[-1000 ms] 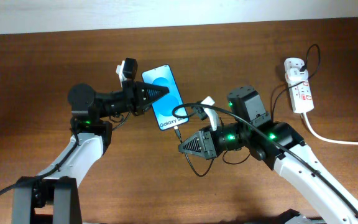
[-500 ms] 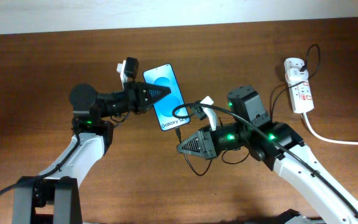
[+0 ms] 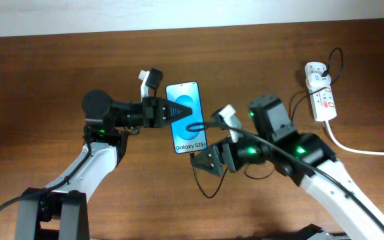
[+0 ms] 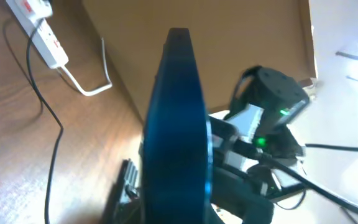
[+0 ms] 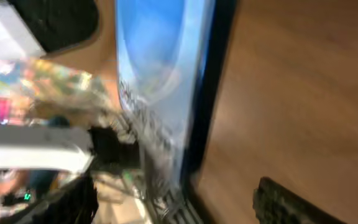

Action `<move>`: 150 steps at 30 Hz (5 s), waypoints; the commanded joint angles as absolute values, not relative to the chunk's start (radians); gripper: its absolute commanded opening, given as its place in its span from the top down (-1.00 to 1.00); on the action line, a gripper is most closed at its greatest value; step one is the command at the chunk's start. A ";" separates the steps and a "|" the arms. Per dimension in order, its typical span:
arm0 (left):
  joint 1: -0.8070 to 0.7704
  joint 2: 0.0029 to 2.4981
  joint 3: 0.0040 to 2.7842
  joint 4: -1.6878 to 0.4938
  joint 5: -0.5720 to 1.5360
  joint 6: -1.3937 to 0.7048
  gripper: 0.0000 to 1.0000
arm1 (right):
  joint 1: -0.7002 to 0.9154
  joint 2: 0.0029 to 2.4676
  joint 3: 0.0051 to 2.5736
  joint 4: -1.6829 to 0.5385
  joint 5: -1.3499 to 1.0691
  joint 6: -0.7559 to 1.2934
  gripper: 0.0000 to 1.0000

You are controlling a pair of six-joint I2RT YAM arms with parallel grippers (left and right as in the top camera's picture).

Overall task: Plug charger to phone and switch on socket
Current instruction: 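Release the plug and pull the right gripper away, then lower the phone flat onto the table with the left gripper, then retract the left arm and move the right gripper to the power strip switch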

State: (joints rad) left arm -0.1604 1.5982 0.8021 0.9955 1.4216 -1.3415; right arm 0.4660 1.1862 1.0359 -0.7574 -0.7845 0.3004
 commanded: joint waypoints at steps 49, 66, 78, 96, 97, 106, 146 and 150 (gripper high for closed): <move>-0.330 1.571 0.988 0.360 1.135 -0.876 1.00 | 0.844 0.835 1.399 -1.092 0.161 0.427 -0.97; -0.279 2.040 1.219 -0.215 1.005 -0.289 1.00 | 0.844 0.888 1.395 -1.127 0.197 0.427 -0.97; -0.277 2.151 1.218 -0.211 0.934 -0.343 0.99 | 0.844 1.102 1.395 -1.129 0.196 0.453 -0.97; -0.344 2.152 1.257 -0.370 0.682 -0.426 -0.43 | 0.843 1.147 1.395 -1.165 0.221 0.533 -0.97; -0.344 2.152 1.276 -0.451 0.625 -0.403 -0.47 | 0.843 1.147 1.395 -1.165 0.221 0.533 -0.97; -0.347 2.152 1.428 -0.713 0.508 -0.342 -0.64 | 0.843 1.154 1.395 -1.161 0.222 0.616 -0.97; -0.285 1.393 1.776 -1.028 -0.127 -0.171 -0.99 | -0.323 1.845 1.700 -1.059 -0.065 0.766 0.92; -0.285 1.242 1.776 -1.111 -0.348 -0.215 -0.99 | -0.334 2.040 1.821 -1.029 -0.068 0.767 0.92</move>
